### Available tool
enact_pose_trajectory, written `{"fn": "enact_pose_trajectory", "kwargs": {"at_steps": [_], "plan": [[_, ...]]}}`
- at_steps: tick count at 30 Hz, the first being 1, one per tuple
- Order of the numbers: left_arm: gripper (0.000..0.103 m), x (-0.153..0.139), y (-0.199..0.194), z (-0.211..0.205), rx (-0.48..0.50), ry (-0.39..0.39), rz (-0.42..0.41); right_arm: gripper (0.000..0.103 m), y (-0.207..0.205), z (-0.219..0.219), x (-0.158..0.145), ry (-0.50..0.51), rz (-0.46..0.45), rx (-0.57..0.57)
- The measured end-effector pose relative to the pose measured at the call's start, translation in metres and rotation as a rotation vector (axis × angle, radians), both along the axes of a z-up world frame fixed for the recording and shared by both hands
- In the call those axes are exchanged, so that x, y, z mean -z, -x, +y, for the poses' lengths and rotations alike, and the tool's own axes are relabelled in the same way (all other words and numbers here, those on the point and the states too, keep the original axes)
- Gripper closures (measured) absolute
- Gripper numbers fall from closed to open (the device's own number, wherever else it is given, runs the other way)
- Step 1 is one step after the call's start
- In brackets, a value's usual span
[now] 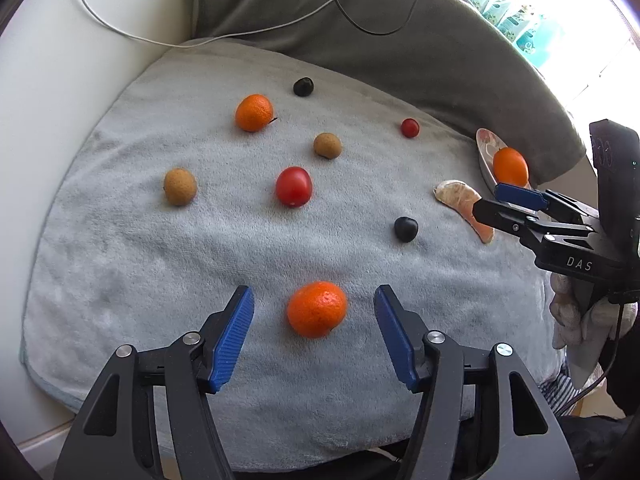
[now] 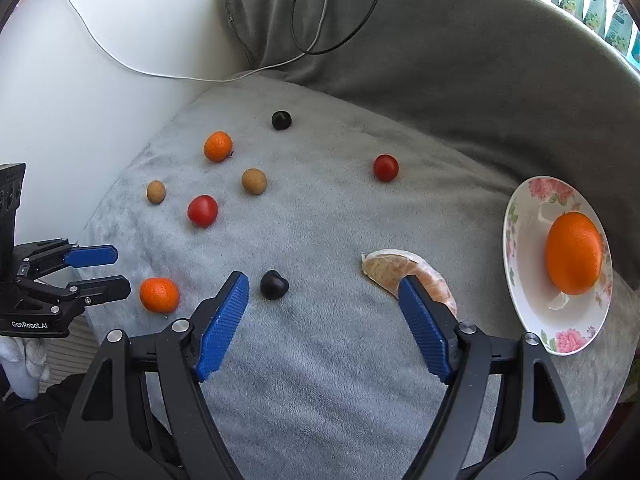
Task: Organize fruits
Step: 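Move the left gripper toward the mandarin on the towel, then close the left gripper on the mandarin while the right gripper grasps the dark berry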
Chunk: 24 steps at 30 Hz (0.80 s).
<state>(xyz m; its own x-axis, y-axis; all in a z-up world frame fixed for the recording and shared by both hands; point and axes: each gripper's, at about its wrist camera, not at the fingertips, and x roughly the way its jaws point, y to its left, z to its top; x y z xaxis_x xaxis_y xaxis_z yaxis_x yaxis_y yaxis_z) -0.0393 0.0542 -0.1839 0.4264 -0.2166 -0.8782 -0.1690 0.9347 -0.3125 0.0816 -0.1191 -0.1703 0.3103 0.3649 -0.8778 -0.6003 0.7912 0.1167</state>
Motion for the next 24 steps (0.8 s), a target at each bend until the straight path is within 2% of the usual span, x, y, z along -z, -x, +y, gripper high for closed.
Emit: {"fn": "enact_pose_trajectory", "kwargs": {"at_steps": [4,9,19,24], "plan": [[0.051,0.01,0.003,0.0,0.006,0.024,0.021,0.028,0.002,0.012,0.016,0.014,0.031,-0.037],[0.051,0.017,0.004,-0.005,0.02,0.03,0.034,0.039,0.001,0.022,0.035,0.033,0.079,-0.062],[0.052,0.03,-0.004,-0.014,0.039,0.01,0.059,0.047,-0.002,0.04,0.052,0.046,0.121,-0.082],[0.054,0.035,-0.009,-0.02,0.058,-0.011,0.071,0.057,-0.005,0.048,0.058,0.057,0.133,-0.089]]}}
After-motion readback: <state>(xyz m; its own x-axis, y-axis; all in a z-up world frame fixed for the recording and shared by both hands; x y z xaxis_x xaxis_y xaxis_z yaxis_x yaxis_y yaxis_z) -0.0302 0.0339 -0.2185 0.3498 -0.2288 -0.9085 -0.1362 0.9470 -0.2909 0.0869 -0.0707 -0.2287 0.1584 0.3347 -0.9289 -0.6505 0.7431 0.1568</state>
